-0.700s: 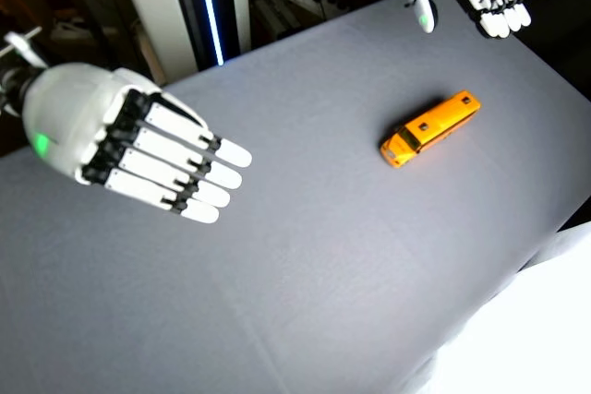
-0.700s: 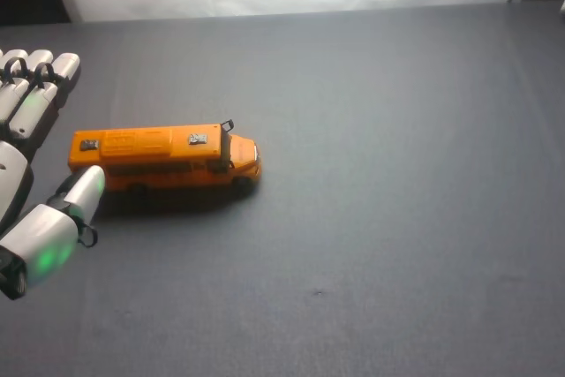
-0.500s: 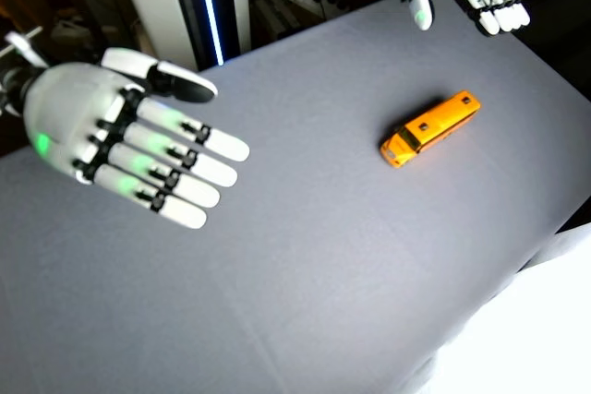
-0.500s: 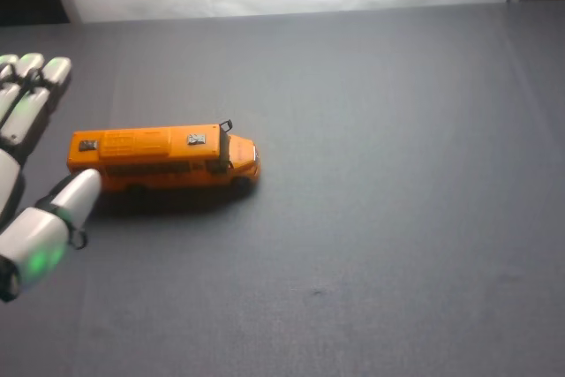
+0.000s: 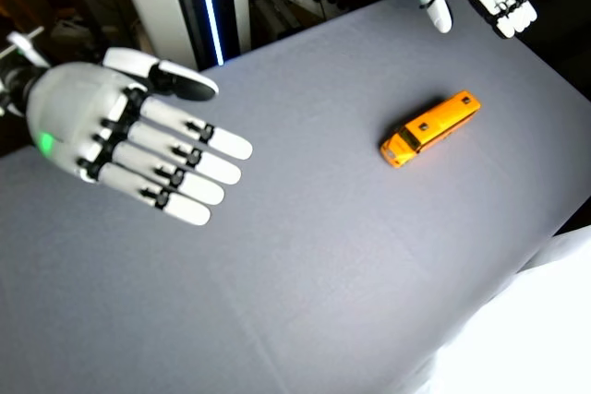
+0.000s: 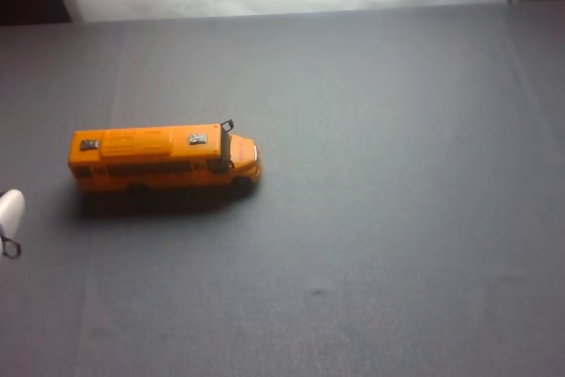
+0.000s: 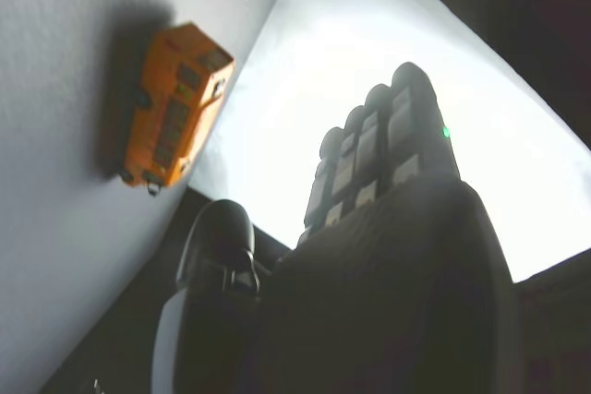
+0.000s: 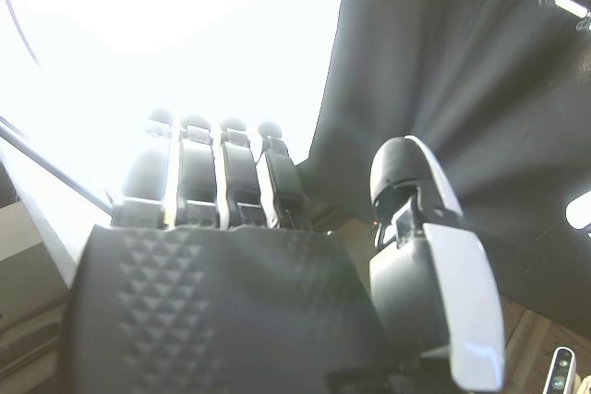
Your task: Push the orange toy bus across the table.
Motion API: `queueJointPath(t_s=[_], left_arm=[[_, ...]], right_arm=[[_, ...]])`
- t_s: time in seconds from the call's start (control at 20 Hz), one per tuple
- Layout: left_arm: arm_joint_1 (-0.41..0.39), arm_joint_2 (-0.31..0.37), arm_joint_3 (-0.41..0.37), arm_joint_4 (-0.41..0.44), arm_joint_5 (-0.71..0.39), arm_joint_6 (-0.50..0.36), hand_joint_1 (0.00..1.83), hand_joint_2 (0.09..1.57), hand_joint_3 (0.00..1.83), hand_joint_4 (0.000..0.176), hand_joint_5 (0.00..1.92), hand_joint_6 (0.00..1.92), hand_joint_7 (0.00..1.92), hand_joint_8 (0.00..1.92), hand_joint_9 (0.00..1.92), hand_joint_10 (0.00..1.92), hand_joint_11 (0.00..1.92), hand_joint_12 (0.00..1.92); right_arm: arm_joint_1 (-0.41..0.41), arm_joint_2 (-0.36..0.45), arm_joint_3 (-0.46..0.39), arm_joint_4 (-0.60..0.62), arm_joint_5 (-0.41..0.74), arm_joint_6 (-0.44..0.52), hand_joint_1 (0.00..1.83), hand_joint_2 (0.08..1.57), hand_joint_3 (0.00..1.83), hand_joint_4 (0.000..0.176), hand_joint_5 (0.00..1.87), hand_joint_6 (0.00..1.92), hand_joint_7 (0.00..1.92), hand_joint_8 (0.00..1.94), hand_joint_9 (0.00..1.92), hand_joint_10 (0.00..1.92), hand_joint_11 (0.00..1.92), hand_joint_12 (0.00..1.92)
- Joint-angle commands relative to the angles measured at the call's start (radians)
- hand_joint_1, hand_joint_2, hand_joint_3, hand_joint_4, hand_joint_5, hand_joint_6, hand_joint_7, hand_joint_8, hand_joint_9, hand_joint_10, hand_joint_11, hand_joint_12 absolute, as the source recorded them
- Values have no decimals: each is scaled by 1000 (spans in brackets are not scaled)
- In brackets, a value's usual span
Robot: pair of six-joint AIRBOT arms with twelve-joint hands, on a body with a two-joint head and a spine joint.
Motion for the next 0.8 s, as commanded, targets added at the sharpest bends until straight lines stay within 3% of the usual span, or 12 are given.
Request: queueJointPath(t_s=[0.0,0.3,0.45,0.75], left_arm=[[-7,1,7,22,-84,6,0,1444,0,0,0,0,0,0,0,0,0,0],[-57,-51,90,-15,83,25,0,1392,0,0,0,0,0,0,0,0,0,0],[-126,-78,131,-6,195,91,0,1446,4,0,0,0,0,0,0,0,0,0],[-175,-110,162,-1,256,125,0,1400,0,0,1,0,0,0,0,0,0,0]], right_arm=[[10,-2,4,9,123,9,152,1336,4,0,123,5,88,2,0,0,0,0],[33,-12,11,-17,96,9,176,1347,4,0,132,3,86,0,0,0,0,0],[32,-15,11,-21,95,9,150,1331,0,0,133,1,83,0,0,0,0,0],[26,-16,8,-24,95,15,137,1341,3,0,135,1,86,2,0,0,0,0]])
